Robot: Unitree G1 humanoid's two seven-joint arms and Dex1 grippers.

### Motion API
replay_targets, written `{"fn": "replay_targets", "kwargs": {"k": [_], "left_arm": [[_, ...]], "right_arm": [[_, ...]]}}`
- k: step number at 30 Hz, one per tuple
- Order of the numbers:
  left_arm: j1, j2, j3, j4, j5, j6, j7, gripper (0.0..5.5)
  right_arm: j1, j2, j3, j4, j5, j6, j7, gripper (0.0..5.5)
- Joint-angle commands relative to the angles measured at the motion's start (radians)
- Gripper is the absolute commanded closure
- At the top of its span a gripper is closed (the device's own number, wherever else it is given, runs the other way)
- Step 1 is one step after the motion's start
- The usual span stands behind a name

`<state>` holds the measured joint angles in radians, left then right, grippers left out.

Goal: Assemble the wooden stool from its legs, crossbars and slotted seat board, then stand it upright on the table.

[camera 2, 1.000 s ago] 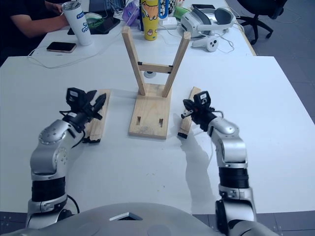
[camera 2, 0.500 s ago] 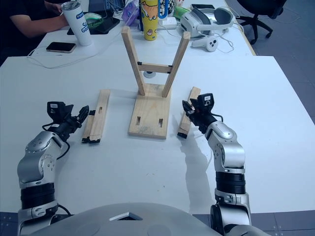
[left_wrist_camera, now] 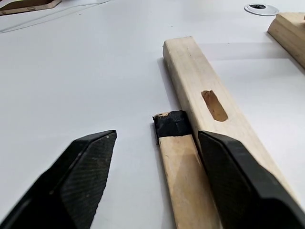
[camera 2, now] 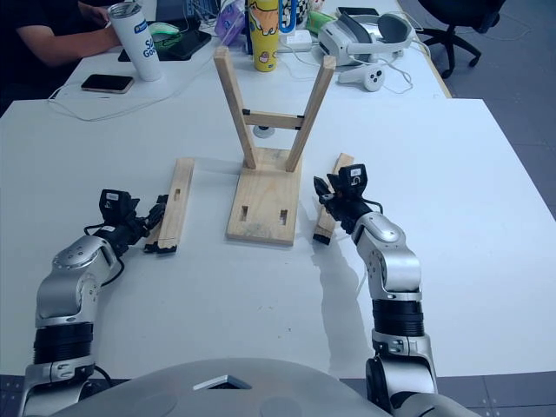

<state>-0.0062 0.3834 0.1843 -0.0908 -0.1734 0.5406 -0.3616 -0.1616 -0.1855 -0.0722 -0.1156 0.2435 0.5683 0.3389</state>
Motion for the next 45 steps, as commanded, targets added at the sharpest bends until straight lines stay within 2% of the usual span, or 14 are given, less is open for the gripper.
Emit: {"fn": "replay_targets", "kwargs": {"k": [1, 8, 11, 13, 18, 43, 45], "left_arm": [[-0.009, 0.027, -0.015, 0.010, 0.003, 0.013, -0.017, 2.31], [0.012, 0.051, -0.056, -0.013, 0.005, 0.065, -0.044, 2.31], [0.010, 0.038, -0.021, -0.012, -0.006, 0.051, -0.016, 2.31], [-0.008, 0.012, 0.044, -0.014, -0.047, 0.057, 0.014, 2.31], [-0.012, 0.012, 0.079, 0.011, -0.071, 0.065, 0.019, 2.31], [0.058, 0.064, -0.051, -0.003, -0.049, 0.188, -0.030, 2.31], [0.058, 0.063, -0.049, -0.006, -0.066, 0.202, -0.044, 2.54]], "right_arm": [[0.021, 0.002, 0.004, -0.002, 0.004, -0.002, -0.010, 3.84], [0.027, 0.022, 0.004, -0.006, 0.016, 0.009, -0.033, 3.84], [0.039, 0.025, 0.007, -0.010, 0.015, 0.009, -0.037, 3.84], [0.046, 0.022, 0.010, -0.002, 0.011, 0.003, -0.037, 3.84], [0.059, 0.022, 0.014, -0.015, 0.008, 0.003, -0.047, 3.84], [0.048, 0.011, 0.044, -0.015, -0.006, 0.007, -0.060, 3.84], [0.051, 0.010, 0.045, -0.012, -0.014, 0.003, -0.067, 3.81]]}}
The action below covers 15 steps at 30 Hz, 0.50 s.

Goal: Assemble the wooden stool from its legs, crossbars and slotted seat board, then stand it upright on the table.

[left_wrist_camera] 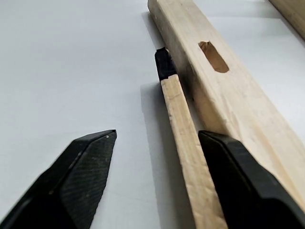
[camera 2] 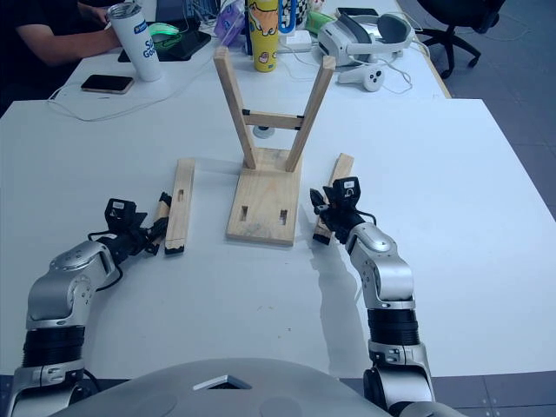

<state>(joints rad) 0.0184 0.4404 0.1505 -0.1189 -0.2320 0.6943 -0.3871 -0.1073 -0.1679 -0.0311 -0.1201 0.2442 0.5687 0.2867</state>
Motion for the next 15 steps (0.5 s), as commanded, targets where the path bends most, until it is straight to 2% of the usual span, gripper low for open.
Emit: {"fn": "replay_targets", "kwargs": {"k": [1, 7, 11, 15], "left_arm": [[0.032, 0.009, -0.018, 0.019, -0.017, 0.058, -0.029, 2.73], [0.015, 0.018, -0.022, 0.015, -0.060, 0.095, -0.068, 3.67], [0.009, 0.031, -0.024, 0.028, -0.055, 0.088, -0.072, 4.08], [-0.011, 0.050, -0.019, 0.059, -0.037, 0.056, -0.073, 4.20]], "right_arm": [[-0.001, -0.008, 0.003, -0.006, -0.016, 0.000, -0.017, 3.81], [0.004, -0.002, 0.002, 0.002, -0.034, -0.013, -0.038, 3.81], [0.007, 0.000, 0.002, 0.003, -0.045, -0.018, -0.049, 3.81], [0.012, -0.003, 0.004, -0.004, -0.052, -0.018, -0.055, 3.81]]}}
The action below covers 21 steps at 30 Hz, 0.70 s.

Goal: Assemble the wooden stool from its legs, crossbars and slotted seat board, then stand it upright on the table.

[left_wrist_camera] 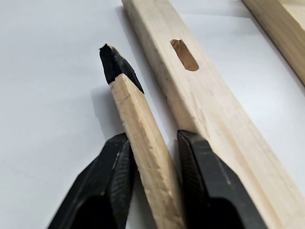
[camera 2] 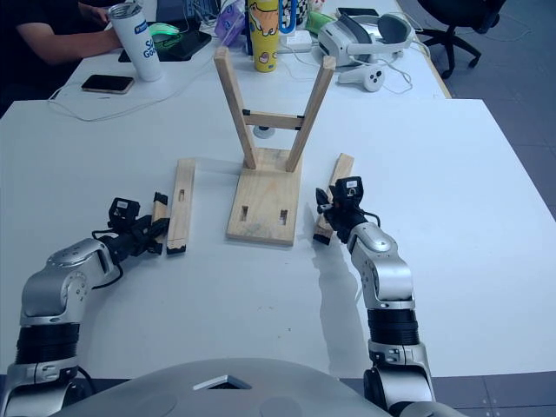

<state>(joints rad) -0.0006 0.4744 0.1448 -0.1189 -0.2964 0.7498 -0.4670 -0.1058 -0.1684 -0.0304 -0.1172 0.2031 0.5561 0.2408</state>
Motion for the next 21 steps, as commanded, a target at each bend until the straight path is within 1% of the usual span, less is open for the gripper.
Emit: {"fn": "replay_targets", "kwargs": {"k": [1, 7, 11, 12, 14, 15, 21], "left_arm": [[0.000, 0.020, -0.011, 0.071, 0.029, -0.007, 0.006, 4.20], [-0.033, 0.018, 0.016, 0.104, 0.001, -0.023, 0.002, 4.27], [-0.075, -0.005, 0.068, 0.115, -0.047, -0.059, -0.001, 4.55], [-0.089, -0.014, 0.085, 0.114, -0.066, -0.078, -0.007, 4.69], [-0.103, 0.001, 0.081, 0.126, -0.059, -0.094, -0.018, 5.00], [-0.110, 0.010, 0.079, 0.136, -0.057, -0.094, -0.022, 5.07], [-0.128, 0.069, 0.036, 0.173, -0.014, -0.120, -0.067, 5.10]], "right_arm": [[0.012, -0.001, 0.001, -0.009, -0.009, -0.005, -0.011, 3.81], [0.004, -0.011, 0.003, -0.006, -0.020, -0.016, -0.014, 3.81], [0.008, -0.020, 0.017, -0.018, -0.048, -0.064, -0.007, 3.81], [0.008, -0.019, 0.017, -0.021, -0.049, -0.076, -0.005, 3.81], [0.006, -0.023, 0.023, -0.014, -0.060, -0.098, -0.003, 3.81], [0.001, -0.025, 0.026, -0.005, -0.066, -0.108, -0.005, 3.81], [-0.018, -0.020, 0.031, 0.018, -0.093, -0.157, -0.014, 3.81]]}}
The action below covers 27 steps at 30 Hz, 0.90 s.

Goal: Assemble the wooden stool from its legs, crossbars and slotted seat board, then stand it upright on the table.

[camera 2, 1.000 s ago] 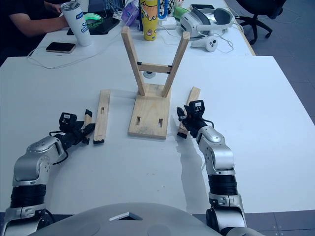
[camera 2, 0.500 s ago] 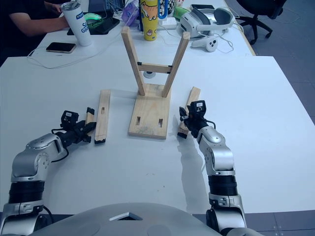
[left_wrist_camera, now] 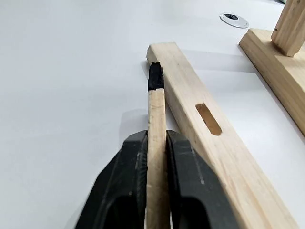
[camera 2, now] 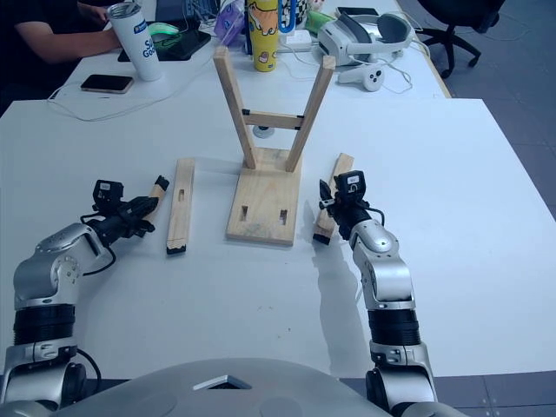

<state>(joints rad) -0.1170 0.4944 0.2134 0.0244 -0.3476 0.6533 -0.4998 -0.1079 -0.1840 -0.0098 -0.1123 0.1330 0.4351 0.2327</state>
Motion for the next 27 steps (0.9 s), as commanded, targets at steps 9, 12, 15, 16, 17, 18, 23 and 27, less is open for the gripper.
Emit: {"fn": "replay_targets", "kwargs": {"k": [9, 12, 15, 16, 17, 18, 23, 27], "left_arm": [[-0.147, 0.041, 0.107, -0.052, -0.280, -0.036, -0.264, 5.10], [-0.160, 0.074, 0.095, -0.092, -0.433, 0.094, -0.386, 5.10], [-0.185, 0.062, 0.056, -0.076, -0.547, 0.212, -0.468, 5.10], [-0.203, 0.031, 0.043, -0.046, -0.569, 0.232, -0.476, 5.10], [-0.217, 0.007, 0.027, -0.017, -0.580, 0.244, -0.487, 5.10], [-0.229, -0.013, 0.012, 0.008, -0.586, 0.250, -0.494, 5.10], [-0.300, -0.096, -0.016, 0.102, -0.651, 0.318, -0.520, 5.10], [-0.225, -0.133, 0.015, 0.023, -0.726, 0.375, -0.475, 5.10]], "right_arm": [[0.032, 0.056, -0.067, -0.165, 0.304, 0.092, 0.138, 3.65], [0.025, 0.068, -0.089, -0.225, 0.475, 0.187, 0.188, 3.27], [0.009, 0.083, -0.135, -0.269, 0.723, 0.303, 0.224, 2.84], [0.001, 0.081, -0.148, -0.269, 0.800, 0.344, 0.231, 2.69], [-0.004, 0.075, -0.156, -0.272, 0.860, 0.375, 0.233, 2.57], [-0.008, 0.072, -0.164, -0.276, 0.908, 0.392, 0.228, 2.38], [-0.009, 0.078, -0.210, -0.303, 1.120, 0.427, 0.141, 2.22], [-0.091, 0.060, -0.186, -0.211, 1.161, 0.452, 0.121, 2.22]]}}
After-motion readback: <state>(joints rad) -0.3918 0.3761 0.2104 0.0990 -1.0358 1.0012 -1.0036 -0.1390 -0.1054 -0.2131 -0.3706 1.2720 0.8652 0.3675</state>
